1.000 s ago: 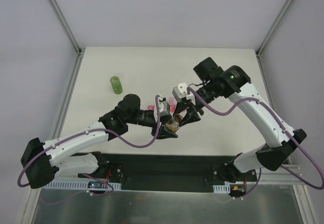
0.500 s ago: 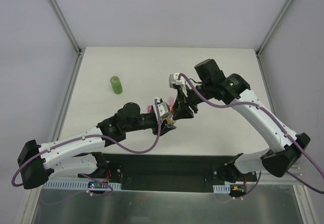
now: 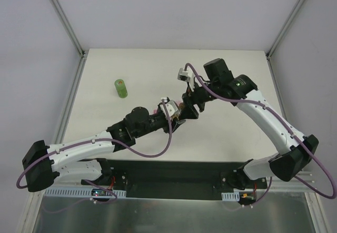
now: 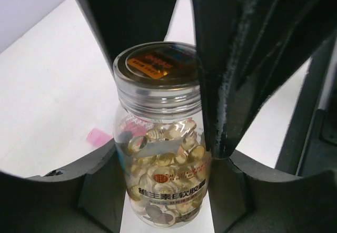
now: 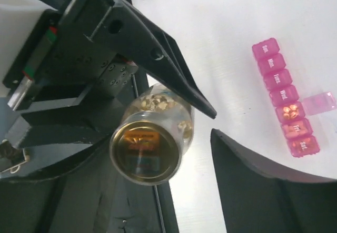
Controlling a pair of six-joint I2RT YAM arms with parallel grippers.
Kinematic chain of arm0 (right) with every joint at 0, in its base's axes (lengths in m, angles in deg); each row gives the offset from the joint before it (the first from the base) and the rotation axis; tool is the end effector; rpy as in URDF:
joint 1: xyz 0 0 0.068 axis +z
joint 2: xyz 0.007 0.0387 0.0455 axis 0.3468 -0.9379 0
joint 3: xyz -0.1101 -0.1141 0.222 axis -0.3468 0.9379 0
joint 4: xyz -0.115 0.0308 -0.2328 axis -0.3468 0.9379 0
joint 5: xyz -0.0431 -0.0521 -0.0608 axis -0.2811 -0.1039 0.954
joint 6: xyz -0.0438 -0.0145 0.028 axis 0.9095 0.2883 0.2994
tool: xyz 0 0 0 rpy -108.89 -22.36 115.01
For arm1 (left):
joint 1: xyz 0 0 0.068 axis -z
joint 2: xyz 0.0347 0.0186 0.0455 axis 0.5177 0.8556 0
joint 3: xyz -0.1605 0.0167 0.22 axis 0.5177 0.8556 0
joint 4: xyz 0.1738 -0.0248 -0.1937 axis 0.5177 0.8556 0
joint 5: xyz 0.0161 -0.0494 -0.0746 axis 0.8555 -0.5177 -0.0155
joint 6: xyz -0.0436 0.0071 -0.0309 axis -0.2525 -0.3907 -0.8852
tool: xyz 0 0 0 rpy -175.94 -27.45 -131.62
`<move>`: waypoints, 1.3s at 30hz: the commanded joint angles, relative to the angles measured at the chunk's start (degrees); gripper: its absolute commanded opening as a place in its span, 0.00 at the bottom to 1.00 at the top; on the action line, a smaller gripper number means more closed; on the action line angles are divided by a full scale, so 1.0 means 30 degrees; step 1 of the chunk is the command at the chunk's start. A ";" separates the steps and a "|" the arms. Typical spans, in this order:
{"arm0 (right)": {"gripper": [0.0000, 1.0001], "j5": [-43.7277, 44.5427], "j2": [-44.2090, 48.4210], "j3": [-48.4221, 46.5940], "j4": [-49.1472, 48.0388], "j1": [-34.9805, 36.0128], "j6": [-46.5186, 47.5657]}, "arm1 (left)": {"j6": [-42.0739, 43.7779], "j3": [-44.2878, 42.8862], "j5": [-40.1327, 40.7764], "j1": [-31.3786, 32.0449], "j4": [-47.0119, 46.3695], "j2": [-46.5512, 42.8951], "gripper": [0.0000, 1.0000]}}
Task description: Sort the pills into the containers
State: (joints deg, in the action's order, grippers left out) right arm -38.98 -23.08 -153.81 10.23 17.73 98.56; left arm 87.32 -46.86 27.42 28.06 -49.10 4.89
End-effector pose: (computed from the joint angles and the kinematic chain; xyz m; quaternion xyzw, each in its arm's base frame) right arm 0.2141 0.1973 0.3845 -0.6041 0.6210 0.3461 0.3601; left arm 0.1290 -0.2172 0.3095 0.3872 0.5904 -0.3134 0.6351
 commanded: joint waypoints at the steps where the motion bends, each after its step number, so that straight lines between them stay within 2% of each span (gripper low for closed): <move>1: 0.75 -0.1519 0.0255 -0.1176 0.2032 -0.0717 0.0772 | -0.0159 -0.0740 -0.2938 0.0087 -0.4019 -0.1161 0.00; 2: 0.84 -0.1875 0.0460 -0.1265 0.2092 -0.0894 0.1009 | -0.0276 -0.0653 -0.3354 0.0057 -0.3752 -0.1279 0.00; 5: 0.91 -0.2726 0.1572 -0.1617 0.2354 -0.1159 0.2293 | -0.0510 -0.0506 -0.4644 -0.0060 -0.2668 -0.1689 0.00; 11: 0.92 -0.4222 0.2248 -0.2642 0.4814 -0.1189 0.5254 | -0.1242 -0.0271 -0.6343 -0.0499 -0.1583 -0.2421 0.00; 16: 0.94 -0.4106 0.3041 -0.3871 0.8677 -0.1160 1.1870 | -0.2063 -0.0445 -0.9505 -0.1377 -0.0792 -0.2628 0.00; 18: 0.94 -0.4542 0.2807 -0.4925 1.1129 -0.1160 1.4504 | -0.2298 -0.0534 -1.0705 -0.1671 -0.0440 -0.2598 0.00; 23: 0.95 -0.6856 0.2924 -0.5163 1.2255 -0.0897 1.8817 | -0.2298 -0.1090 -1.3198 -0.1935 0.0381 -0.2072 0.00; 28: 0.94 -0.6420 0.1433 -0.6475 1.2929 0.0507 1.9671 | -0.2298 -0.2056 -1.6126 -0.2052 0.0907 -0.1048 0.00; 31: 0.89 -0.6536 0.0085 -0.7619 1.4715 0.1064 2.0403 | -0.2298 -0.2555 -1.6658 -0.2082 0.1406 -0.0695 0.00; 34: 0.79 -0.6421 -0.0445 -0.7654 1.5627 0.1388 2.0758 | -0.2298 -0.2819 -1.7010 -0.2140 0.1758 -0.0460 0.00; 39: 0.76 -0.5923 -0.0007 -0.7097 1.5890 0.1623 2.0757 | -0.2269 -0.3024 -1.7274 -0.2228 0.1905 -0.0255 0.00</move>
State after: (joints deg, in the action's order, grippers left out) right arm -55.99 -24.80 -174.99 40.31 21.75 157.11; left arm 80.85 -52.63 -20.47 21.94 -41.28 4.04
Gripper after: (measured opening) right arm 0.766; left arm 0.513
